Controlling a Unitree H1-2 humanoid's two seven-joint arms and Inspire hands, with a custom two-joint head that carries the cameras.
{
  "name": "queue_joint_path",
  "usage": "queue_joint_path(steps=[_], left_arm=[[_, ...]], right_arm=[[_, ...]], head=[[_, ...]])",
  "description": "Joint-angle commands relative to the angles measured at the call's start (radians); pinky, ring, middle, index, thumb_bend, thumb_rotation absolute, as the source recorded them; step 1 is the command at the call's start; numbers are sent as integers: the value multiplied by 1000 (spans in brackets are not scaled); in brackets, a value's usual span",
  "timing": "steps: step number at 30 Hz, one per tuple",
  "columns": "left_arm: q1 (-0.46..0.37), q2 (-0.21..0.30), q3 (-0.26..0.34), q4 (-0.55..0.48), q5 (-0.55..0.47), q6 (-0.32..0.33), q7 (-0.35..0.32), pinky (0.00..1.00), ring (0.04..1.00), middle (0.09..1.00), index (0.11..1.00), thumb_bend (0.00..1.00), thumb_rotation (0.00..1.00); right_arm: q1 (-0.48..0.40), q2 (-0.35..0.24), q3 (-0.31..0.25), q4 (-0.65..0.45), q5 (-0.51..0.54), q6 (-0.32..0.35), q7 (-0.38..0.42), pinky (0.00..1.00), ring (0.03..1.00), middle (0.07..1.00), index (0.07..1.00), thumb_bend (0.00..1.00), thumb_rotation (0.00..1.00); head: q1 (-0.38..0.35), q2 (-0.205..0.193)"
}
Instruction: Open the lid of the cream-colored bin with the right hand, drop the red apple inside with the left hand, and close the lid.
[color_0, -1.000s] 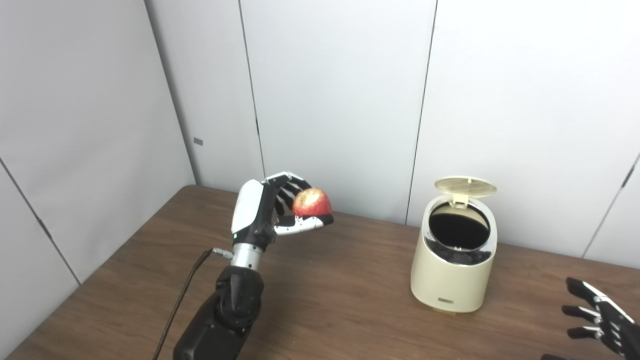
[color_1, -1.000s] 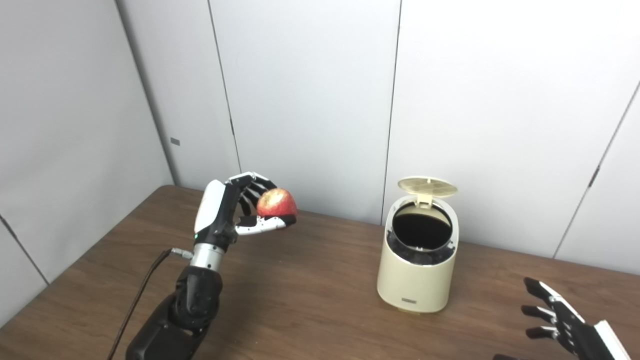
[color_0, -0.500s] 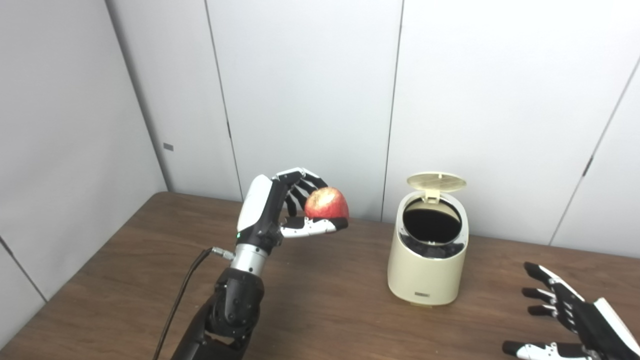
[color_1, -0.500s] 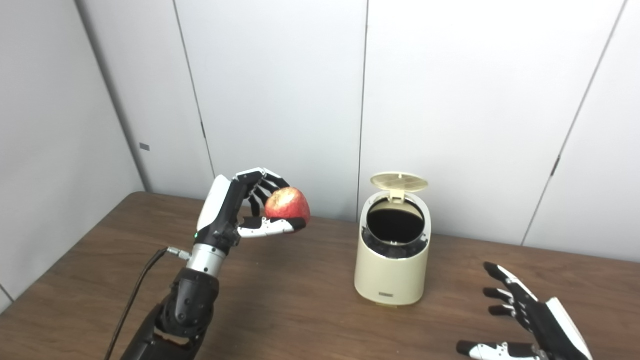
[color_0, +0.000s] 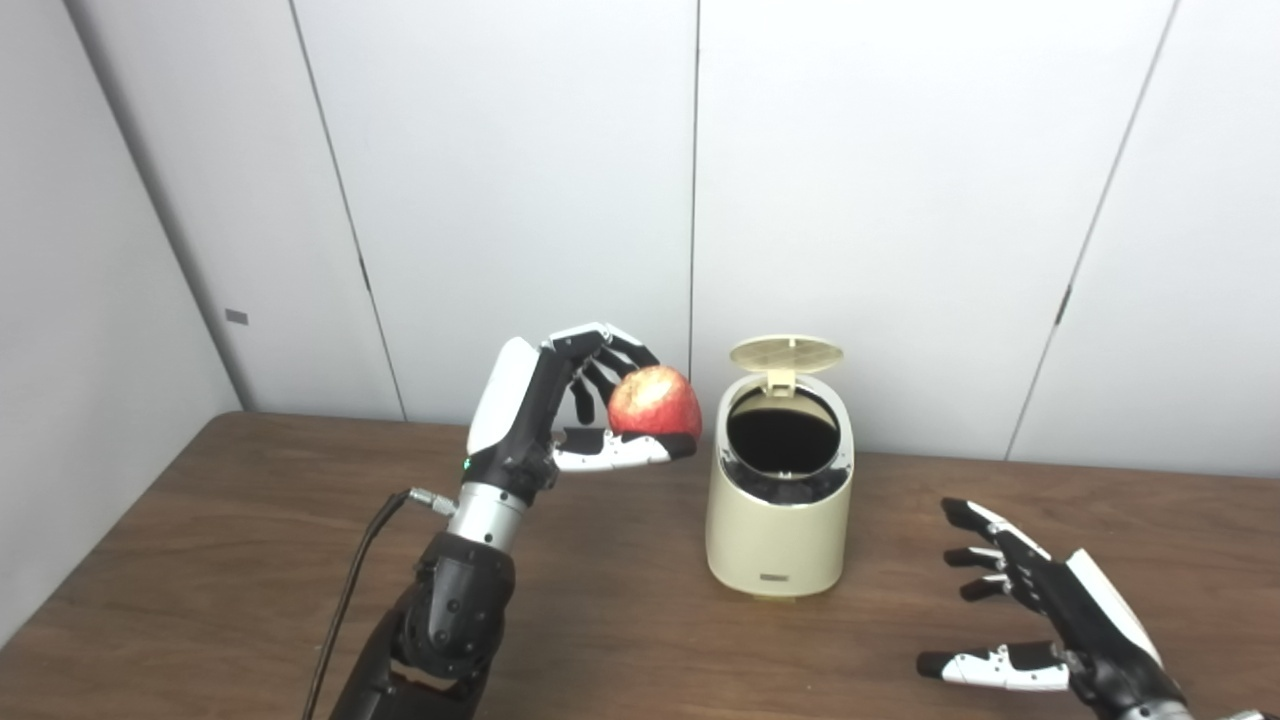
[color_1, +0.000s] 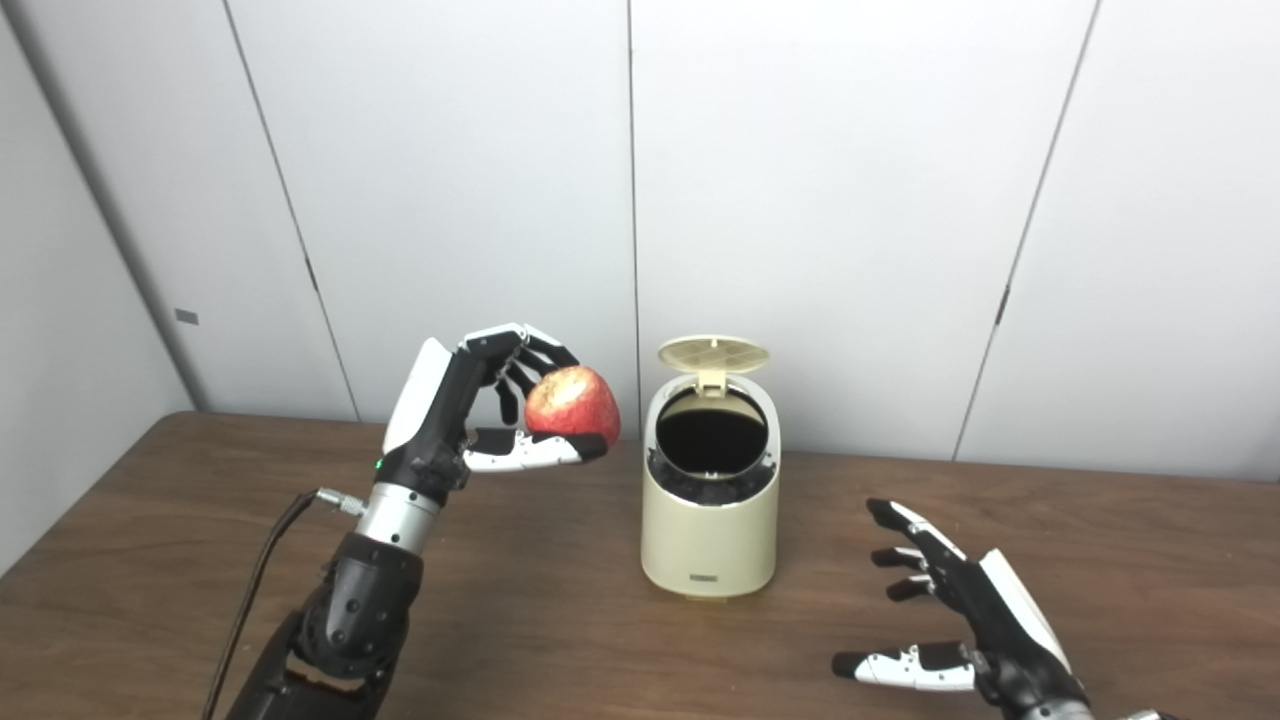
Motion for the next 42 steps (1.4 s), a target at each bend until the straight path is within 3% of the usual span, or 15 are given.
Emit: queue_joint_path(steps=[1,10,24,29,34,42], left_arm=[[-60,-3,4,-2,0,-34,11,195,360,454,535,498,0],[-95,-47,-2,44,7,-60,27,194,357,458,534,498,0],[-146,-117,-22,217,20,-171,90,201,362,466,531,499,0],[-170,-127,-30,310,19,-244,123,203,368,468,526,500,0],[-198,-133,-46,406,64,-322,193,233,395,459,515,504,0],[-238,-140,-98,526,152,-381,334,263,409,467,508,505,0]], right_arm=[[-34,0,-6,-31,0,-45,-16,657,789,902,883,699,99],[-36,18,2,-42,-15,-19,-14,688,789,899,886,689,68],[-35,25,3,-33,-22,-31,-19,693,800,909,893,691,99],[-35,28,6,-39,-30,-23,-21,686,802,910,892,693,118],[-34,33,5,-38,-31,-24,-23,679,800,911,894,694,122],[-37,39,3,-31,-39,-33,-28,669,798,909,890,693,124]], head=[[-10,-1],[-35,0],[-52,-7],[-60,-10],[-65,-9],[-76,-12]])
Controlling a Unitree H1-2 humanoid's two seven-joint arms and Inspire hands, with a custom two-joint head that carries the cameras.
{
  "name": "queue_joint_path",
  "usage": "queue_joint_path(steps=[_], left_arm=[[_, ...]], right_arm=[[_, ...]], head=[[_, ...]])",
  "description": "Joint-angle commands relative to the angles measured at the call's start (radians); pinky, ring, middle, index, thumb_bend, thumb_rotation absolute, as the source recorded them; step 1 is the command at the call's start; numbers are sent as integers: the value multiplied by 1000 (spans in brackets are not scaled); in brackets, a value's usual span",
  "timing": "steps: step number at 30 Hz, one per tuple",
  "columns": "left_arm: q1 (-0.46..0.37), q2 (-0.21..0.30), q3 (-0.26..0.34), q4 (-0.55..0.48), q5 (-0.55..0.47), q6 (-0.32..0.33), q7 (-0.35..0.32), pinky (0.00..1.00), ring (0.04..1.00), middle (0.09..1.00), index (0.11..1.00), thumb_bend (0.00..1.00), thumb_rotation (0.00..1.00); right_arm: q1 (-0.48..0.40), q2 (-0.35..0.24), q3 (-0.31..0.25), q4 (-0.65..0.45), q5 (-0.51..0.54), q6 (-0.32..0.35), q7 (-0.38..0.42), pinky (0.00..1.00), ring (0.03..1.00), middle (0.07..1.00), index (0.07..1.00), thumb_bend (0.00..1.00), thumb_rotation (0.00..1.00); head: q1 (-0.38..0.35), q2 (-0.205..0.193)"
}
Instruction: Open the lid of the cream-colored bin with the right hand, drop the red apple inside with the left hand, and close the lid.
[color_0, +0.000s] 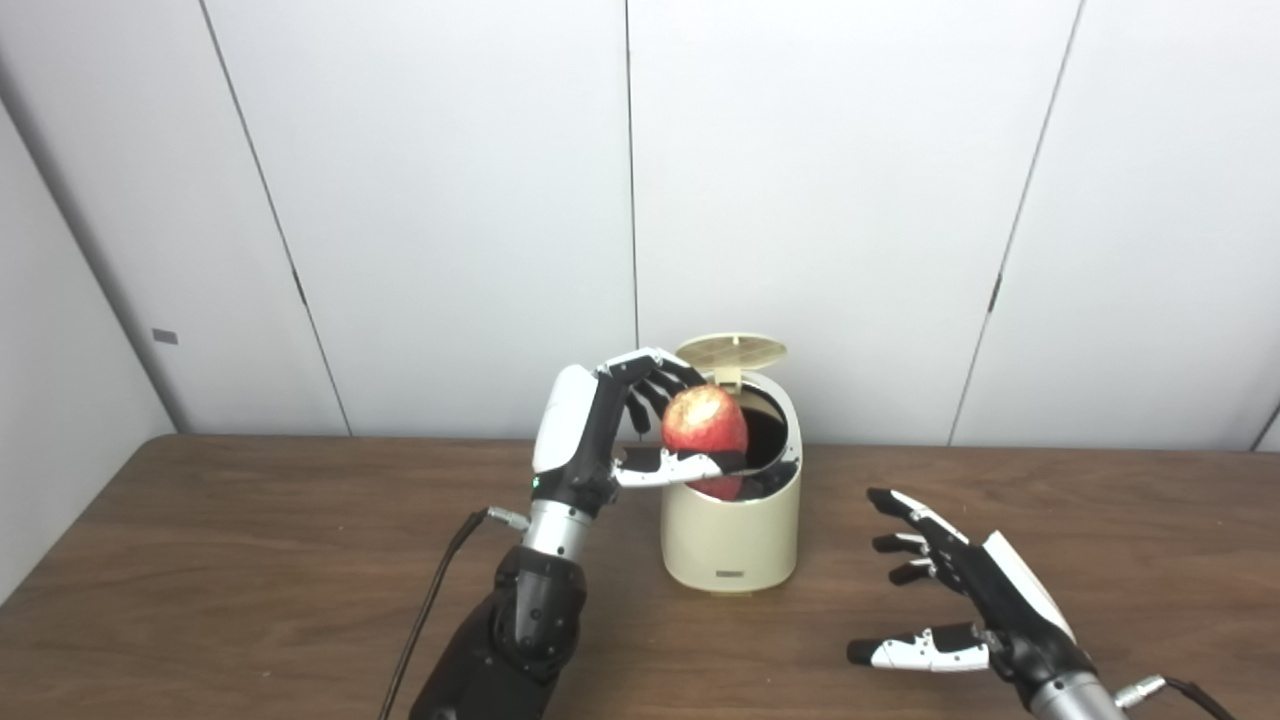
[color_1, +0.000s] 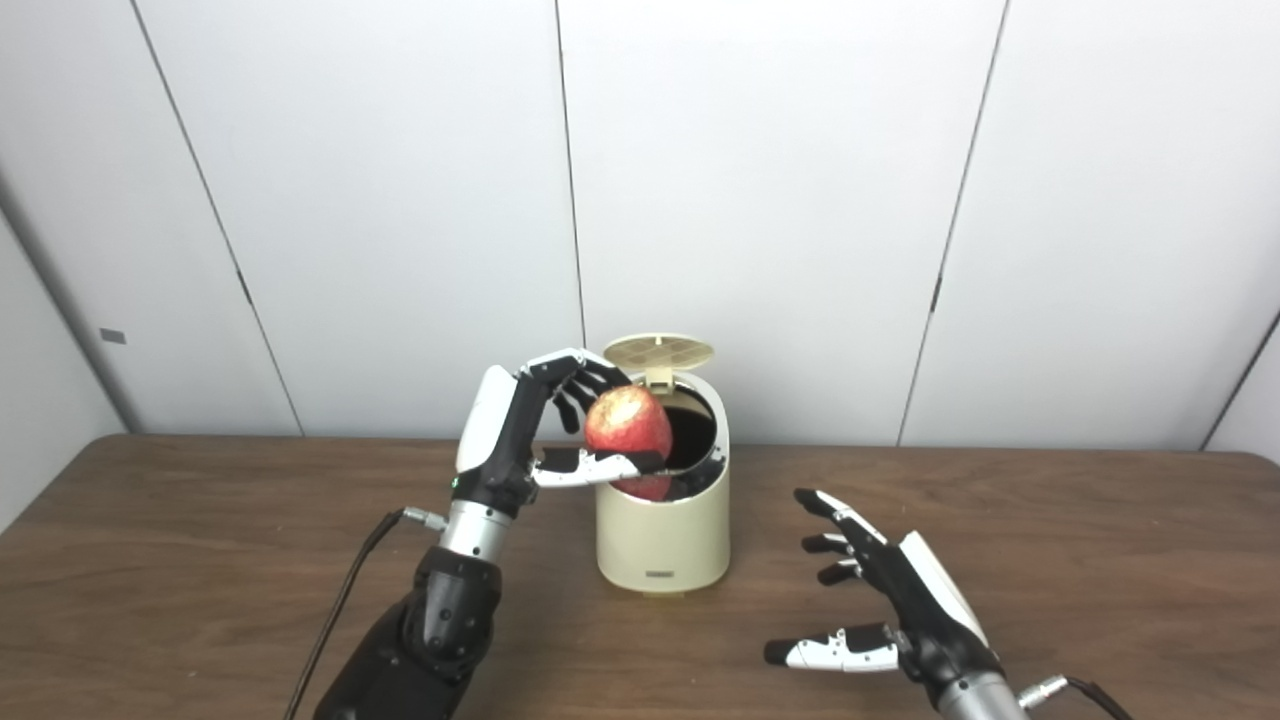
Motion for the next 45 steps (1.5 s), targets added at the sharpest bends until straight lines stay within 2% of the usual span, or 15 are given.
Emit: queue_joint_path(steps=[1,7,14,19,23,24,30,35,45], left_arm=[[-71,2,-20,11,25,-38,63,267,411,471,504,506,0],[-94,15,-86,65,49,-39,157,286,420,473,499,507,0],[-129,35,-175,145,83,-39,305,274,413,466,504,507,0],[-152,46,-218,201,181,-38,420,262,413,462,508,506,0],[-154,51,-237,217,275,27,478,270,349,427,503,522,0],[-154,50,-238,220,287,38,489,259,333,459,495,525,0],[-155,47,-241,229,311,59,515,264,345,484,493,526,0],[-146,50,-238,209,307,71,491,315,387,487,495,525,0],[-134,58,-234,178,311,88,476,345,414,489,496,525,0]], right_arm=[[-37,-1,-9,-28,-1,-33,-23,674,800,909,890,693,130],[-36,4,-11,-26,-1,-36,-28,672,797,911,890,696,130],[-30,10,-10,-41,-5,-29,-29,670,794,912,890,695,135],[-25,11,-11,-49,-1,-28,-26,671,794,913,891,688,115],[-21,6,-14,-38,2,-46,-28,661,791,911,894,689,118],[-20,5,-15,-36,4,-49,-29,655,786,909,894,690,124],[-17,6,-18,-38,9,-50,-27,647,781,910,891,689,126],[-18,5,-16,-39,7,-51,-26,653,775,907,889,690,128],[-23,10,-12,-44,10,-36,-20,621,777,906,883,694,112]], head=[[-2,2],[-4,3],[-9,6],[-10,9],[-11,11],[-11,11],[-8,14],[-3,20],[2,24]])
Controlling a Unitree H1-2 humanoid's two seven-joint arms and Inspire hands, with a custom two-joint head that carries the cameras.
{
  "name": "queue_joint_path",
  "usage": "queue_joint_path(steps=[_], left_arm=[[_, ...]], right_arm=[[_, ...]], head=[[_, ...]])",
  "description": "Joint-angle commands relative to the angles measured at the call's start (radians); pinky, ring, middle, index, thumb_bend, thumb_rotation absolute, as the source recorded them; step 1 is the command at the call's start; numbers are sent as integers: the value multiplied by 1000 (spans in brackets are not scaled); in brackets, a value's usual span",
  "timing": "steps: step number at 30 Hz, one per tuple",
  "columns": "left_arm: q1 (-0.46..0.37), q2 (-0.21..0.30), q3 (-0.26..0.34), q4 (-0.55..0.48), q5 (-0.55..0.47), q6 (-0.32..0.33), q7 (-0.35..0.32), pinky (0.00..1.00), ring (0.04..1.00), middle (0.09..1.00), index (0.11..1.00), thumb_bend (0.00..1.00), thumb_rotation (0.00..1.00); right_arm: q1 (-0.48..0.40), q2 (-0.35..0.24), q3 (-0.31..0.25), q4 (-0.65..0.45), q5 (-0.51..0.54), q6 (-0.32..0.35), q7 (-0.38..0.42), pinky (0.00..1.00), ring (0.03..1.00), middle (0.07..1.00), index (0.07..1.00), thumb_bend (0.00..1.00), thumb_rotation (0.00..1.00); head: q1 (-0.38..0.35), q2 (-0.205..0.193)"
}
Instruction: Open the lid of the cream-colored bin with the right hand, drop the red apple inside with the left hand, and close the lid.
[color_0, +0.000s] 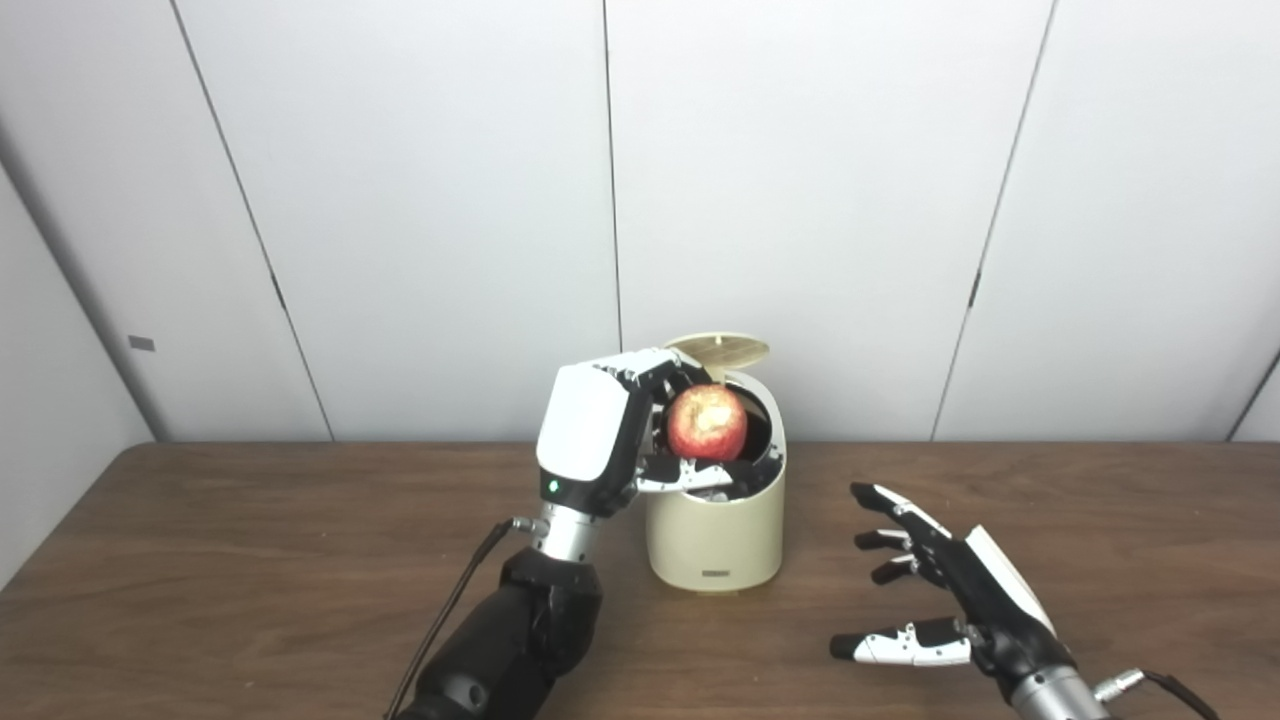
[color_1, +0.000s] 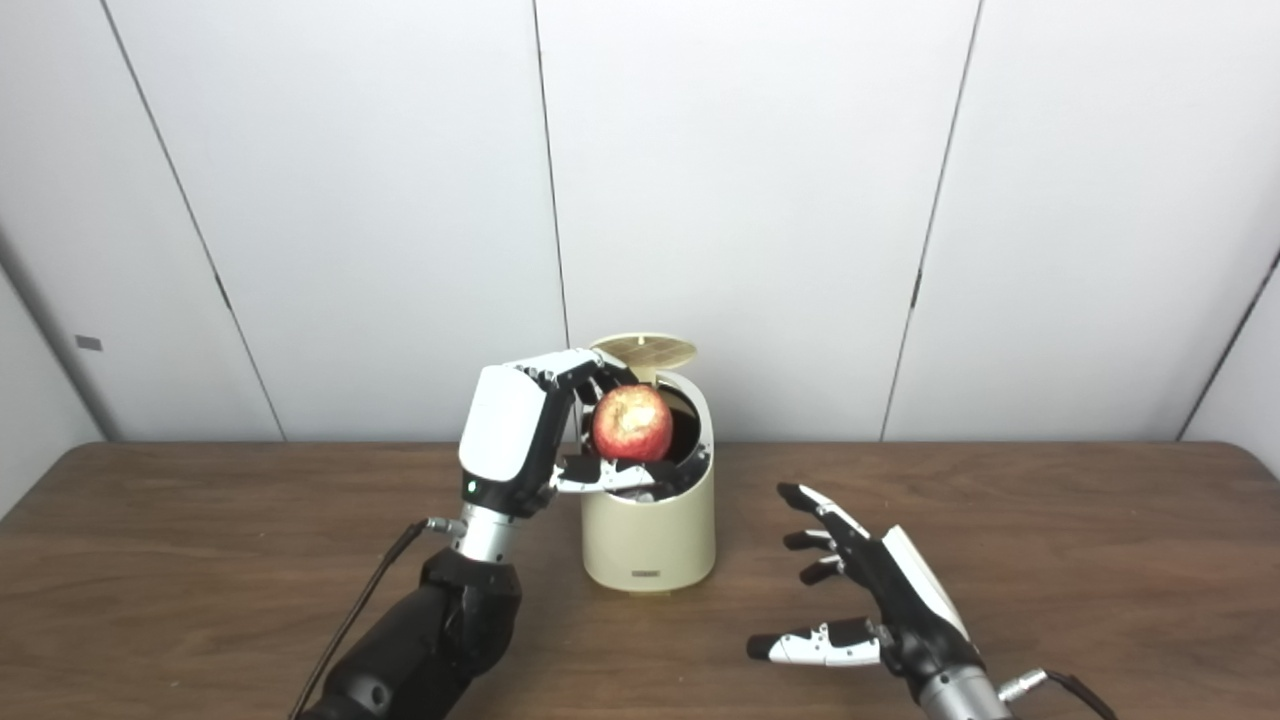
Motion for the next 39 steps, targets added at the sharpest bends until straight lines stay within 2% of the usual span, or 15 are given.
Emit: queue_joint_path(steps=[1,7,8,9,13,19,23,29,34,36,37,38,39], left_arm=[[-29,11,4,-25,7,3,3,346,414,489,496,525,0],[-29,14,3,-24,6,5,-3,361,440,468,508,524,0],[-28,15,3,-24,4,5,-7,373,459,498,543,594,6],[-27,16,3,-24,5,6,-9,399,495,596,640,783,31],[-21,17,4,-37,4,21,-38,423,542,688,724,861,65],[-15,16,8,-54,6,32,-49,442,584,719,768,894,73],[-12,17,9,-63,1,27,-58,443,581,725,772,877,92],[-8,19,11,-73,-1,20,-58,438,574,719,764,881,64],[1,26,19,-92,-21,-22,-58,446,568,669,699,860,31],[7,33,25,-109,-23,-42,-51,424,526,608,623,824,16],[11,36,30,-122,-26,-52,-49,400,488,565,558,676,35],[16,39,37,-136,-31,-63,-49,378,451,499,529,586,14],[21,42,43,-149,-38,-78,-53,362,429,475,520,555,7]], right_arm=[[-30,-4,-6,-40,8,-25,-10,614,776,905,882,694,109],[-33,-5,-2,-47,4,-16,-7,622,784,908,882,698,109],[-33,-5,-1,-46,3,-17,-7,624,783,907,881,698,109],[-33,-5,-1,-46,2,-19,-8,620,781,906,879,699,108],[-34,-4,0,-46,4,-22,-8,630,780,905,877,699,119],[-31,-2,-1,-44,9,-25,-10,619,777,905,875,699,111],[-29,1,-1,-50,11,-15,-8,613,782,908,879,698,118],[-29,1,1,-47,7,-27,-12,572,765,905,875,698,109],[-30,1,3,-44,4,-27,-12,560,761,906,879,694,118],[-28,1,5,-46,0,-25,-12,533,761,907,881,694,103],[-27,0,6,-46,-1,-26,-12,527,762,907,882,692,98],[-26,0,7,-46,-4,-25,-12,525,761,906,883,692,94],[-26,-1,8,-44,-4,-26,-12,532,760,905,883,691,102]], head=[[-1,1],[0,5],[1,5],[1,5],[1,7],[2,9],[0,11],[4,12],[5,13],[10,12],[12,13],[13,13],[13,13]])
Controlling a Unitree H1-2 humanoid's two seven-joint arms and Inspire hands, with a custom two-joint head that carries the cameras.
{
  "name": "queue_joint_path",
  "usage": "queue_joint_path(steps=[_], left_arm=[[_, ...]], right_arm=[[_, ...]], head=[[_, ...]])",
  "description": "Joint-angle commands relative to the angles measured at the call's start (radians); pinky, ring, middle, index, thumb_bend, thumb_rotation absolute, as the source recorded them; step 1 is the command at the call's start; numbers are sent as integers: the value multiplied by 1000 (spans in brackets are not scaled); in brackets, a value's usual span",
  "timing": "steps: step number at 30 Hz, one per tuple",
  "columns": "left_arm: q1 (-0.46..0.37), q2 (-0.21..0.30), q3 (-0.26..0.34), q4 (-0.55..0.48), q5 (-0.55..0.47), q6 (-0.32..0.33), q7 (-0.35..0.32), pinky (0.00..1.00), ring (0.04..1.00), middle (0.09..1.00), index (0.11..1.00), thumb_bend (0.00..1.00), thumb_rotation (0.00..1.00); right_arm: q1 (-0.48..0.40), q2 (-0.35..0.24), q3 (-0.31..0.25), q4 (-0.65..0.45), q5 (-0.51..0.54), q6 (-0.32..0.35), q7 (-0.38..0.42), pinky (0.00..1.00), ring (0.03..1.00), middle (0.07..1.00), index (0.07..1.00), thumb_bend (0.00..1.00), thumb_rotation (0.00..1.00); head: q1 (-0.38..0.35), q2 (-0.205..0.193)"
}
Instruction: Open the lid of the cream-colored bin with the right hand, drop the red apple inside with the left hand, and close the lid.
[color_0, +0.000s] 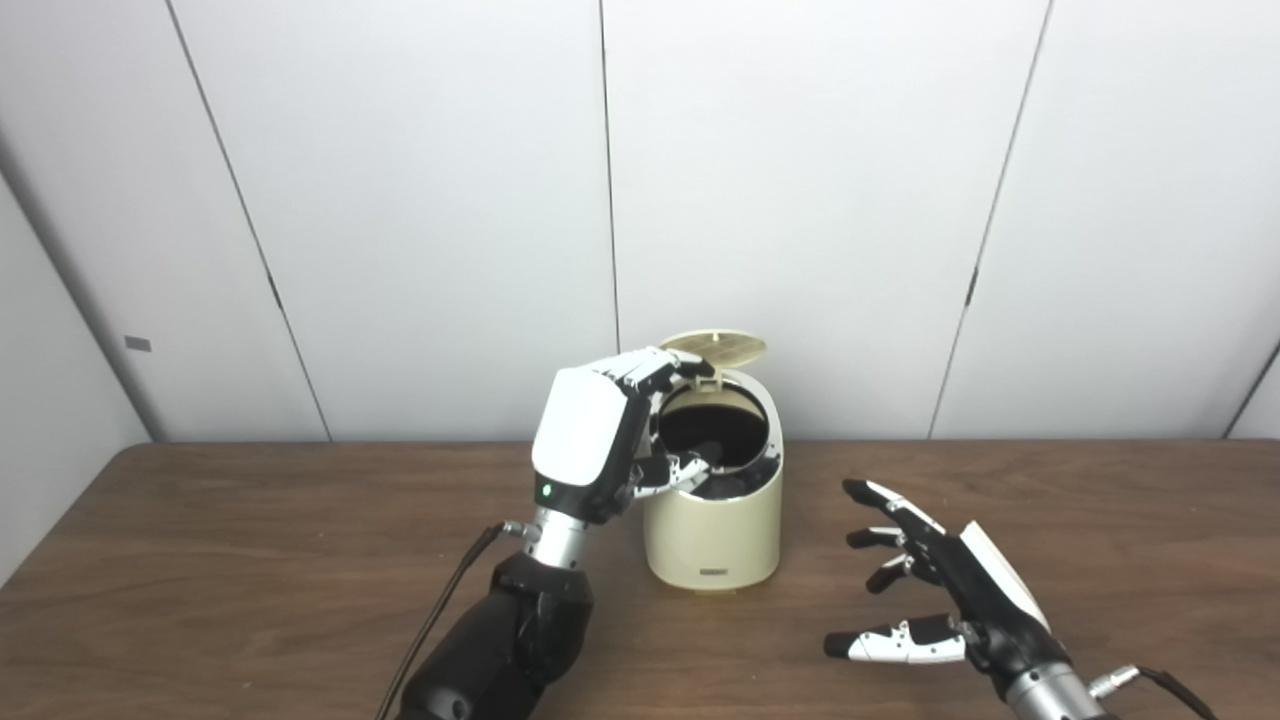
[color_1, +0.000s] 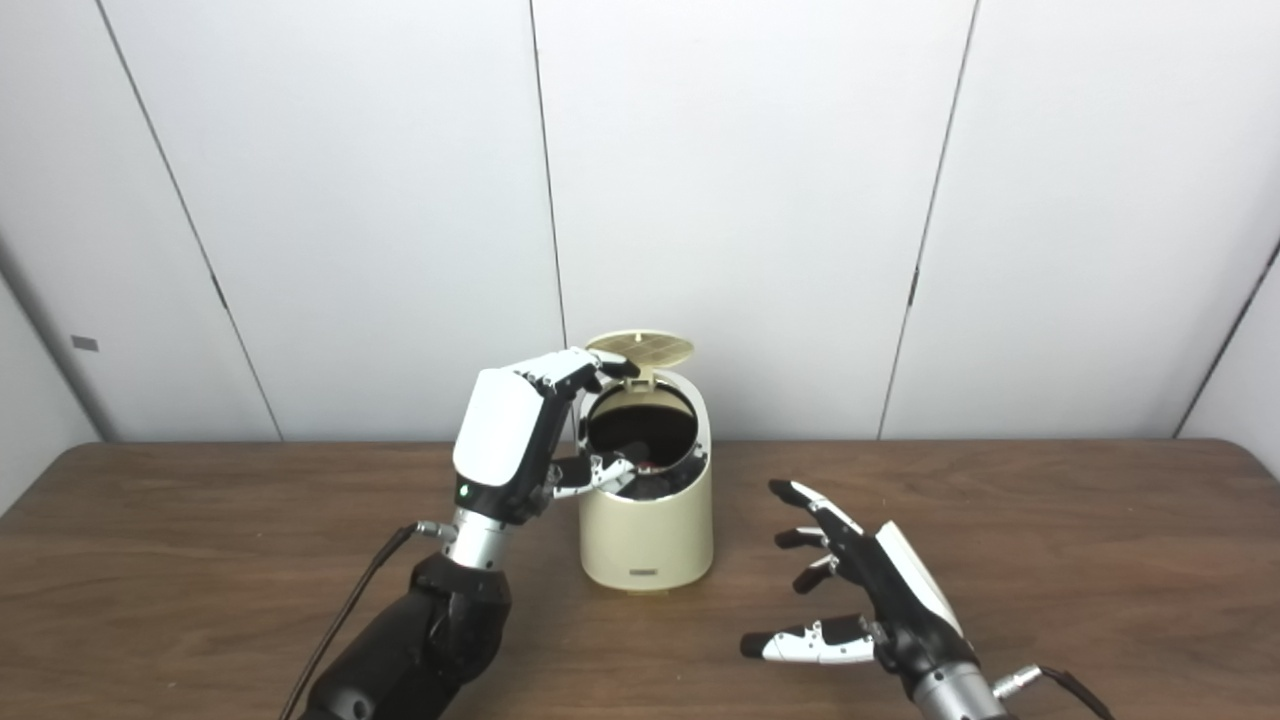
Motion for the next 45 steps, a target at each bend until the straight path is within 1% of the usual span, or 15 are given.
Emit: queue_joint_path(steps=[1,7,10,12,19,24,27,31,33,34,35,36,37,42,45], left_arm=[[-27,19,22,-56,-33,-48,5,348,412,463,515,538,3],[13,50,53,-168,-180,-78,-102,282,337,451,502,520,0],[40,59,83,-238,-328,-78,-203,258,329,455,500,521,0],[64,59,118,-291,-412,-65,-297,249,332,457,500,520,0],[140,75,242,-463,-708,77,-589,264,348,442,510,519,0],[182,95,307,-524,-804,173,-708,349,431,460,506,520,0],[210,100,341,-553,-828,232,-750,380,459,475,505,519,0],[247,110,374,-578,-851,290,-799,395,499,488,506,518,0],[265,109,384,-584,-853,310,-811,414,539,601,499,514,50],[276,105,390,-586,-854,322,-813,426,557,624,498,513,58],[287,101,396,-583,-859,325,-817,442,576,644,605,605,73],[297,95,403,-578,-868,324,-819,456,588,662,677,661,88],[306,88,409,-568,-872,314,-817,460,590,670,702,675,86],[338,63,418,-491,-812,199,-774,543,621,668,718,655,43],[358,50,424,-449,-819,151,-776,567,640,692,735,651,62]], right_arm=[[-25,-4,-5,-24,1,-30,-13,542,761,905,883,692,106],[-27,-5,-6,-19,12,-35,-11,518,764,909,884,689,95],[-28,-5,-6,-20,15,-32,-8,533,765,907,883,693,111],[-29,-4,-7,-21,19,-30,-7,539,766,908,883,694,114],[-29,-4,-9,-24,20,-27,-9,536,768,911,883,688,81],[-31,-7,-13,-18,32,-36,-7,537,766,913,882,686,83],[-32,-8,-13,-20,33,-34,-8,540,764,911,880,688,71],[-36,-11,-12,-20,29,-36,-9,598,762,906,877,696,68],[-40,-14,-13,-20,30,-34,-7,630,766,906,878,700,83],[-43,-17,-13,-21,26,-32,-7,642,769,907,878,701,93],[-48,-19,-13,-21,24,-31,-6,653,774,907,879,700,109],[-52,-22,-13,-18,23,-34,-6,660,779,907,880,698,122],[-56,-23,-15,-15,25,-36,-7,663,782,906,882,698,129],[-82,-32,-19,4,19,-54,-13,675,798,902,895,685,195],[-112,-40,-27,8,30,-47,-5,657,810,895,898,654,305]], head=[[1,1],[4,2],[8,1],[8,1],[11,2],[14,4],[16,5],[15,5],[14,6],[14,8],[15,8],[13,7],[12,6],[6,3],[4,0]])
